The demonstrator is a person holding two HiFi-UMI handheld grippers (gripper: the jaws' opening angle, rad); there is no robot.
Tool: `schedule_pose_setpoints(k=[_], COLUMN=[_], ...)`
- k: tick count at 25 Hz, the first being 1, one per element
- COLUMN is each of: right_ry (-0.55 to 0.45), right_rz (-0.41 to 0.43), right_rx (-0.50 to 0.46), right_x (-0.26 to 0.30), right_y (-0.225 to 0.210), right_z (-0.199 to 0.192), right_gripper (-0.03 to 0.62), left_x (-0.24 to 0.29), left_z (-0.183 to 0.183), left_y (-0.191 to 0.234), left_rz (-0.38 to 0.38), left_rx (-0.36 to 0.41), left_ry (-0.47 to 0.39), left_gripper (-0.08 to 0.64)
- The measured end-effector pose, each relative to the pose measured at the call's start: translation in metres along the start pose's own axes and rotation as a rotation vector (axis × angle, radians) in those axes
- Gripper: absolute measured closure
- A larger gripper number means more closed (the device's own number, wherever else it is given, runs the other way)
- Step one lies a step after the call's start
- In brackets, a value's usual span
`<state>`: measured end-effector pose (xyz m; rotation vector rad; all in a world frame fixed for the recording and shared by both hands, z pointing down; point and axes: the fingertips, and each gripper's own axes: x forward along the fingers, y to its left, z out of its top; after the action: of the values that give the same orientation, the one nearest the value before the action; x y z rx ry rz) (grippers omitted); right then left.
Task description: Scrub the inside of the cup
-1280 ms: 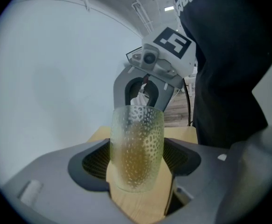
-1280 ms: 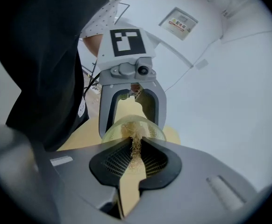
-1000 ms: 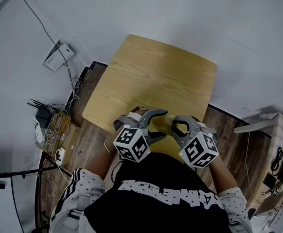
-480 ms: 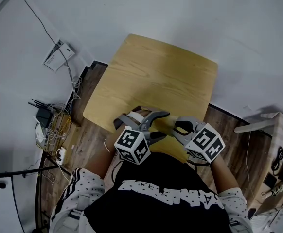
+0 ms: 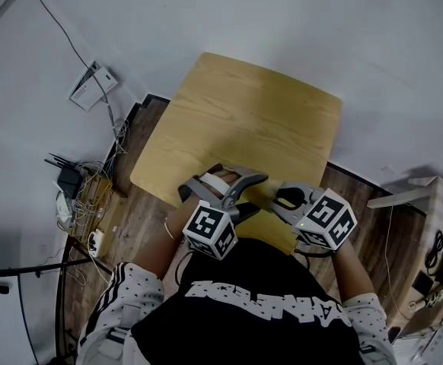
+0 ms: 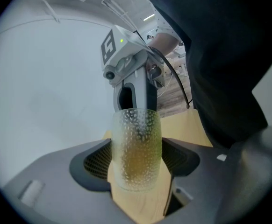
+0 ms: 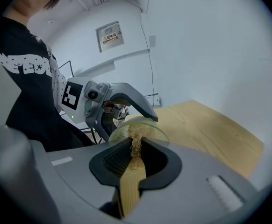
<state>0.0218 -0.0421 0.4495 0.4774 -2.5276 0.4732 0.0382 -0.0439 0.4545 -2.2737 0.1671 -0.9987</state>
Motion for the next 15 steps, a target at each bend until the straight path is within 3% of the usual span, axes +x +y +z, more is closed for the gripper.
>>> schedule_pose_setpoints(k=[4, 10, 15], right_ry=[-0.041, -0.168, -0.232], right_rz=[0.03, 0.141, 0.264], right_rx=[0.094, 0.365, 0.533], right_x=[-0.0013, -0.0041, -0.0069], right_y=[-0.0005, -0.002, 0.0002], right_z=[0.0003, 0.0053, 0.0073], right_gripper=[0.526, 0.526, 0.526], left_x=[0.001, 0.0017, -0.0001], left_z=[-0.0008, 0.0009, 0.0025], left_y=[0.0011, 0.0028, 0.0024], left_rz=[0.017, 0.037, 0.034], left_rx=[0.061, 0.097, 0.128], left_ry=[0.024, 0.025, 0.032], left_gripper=[0.226, 0.227, 0.227])
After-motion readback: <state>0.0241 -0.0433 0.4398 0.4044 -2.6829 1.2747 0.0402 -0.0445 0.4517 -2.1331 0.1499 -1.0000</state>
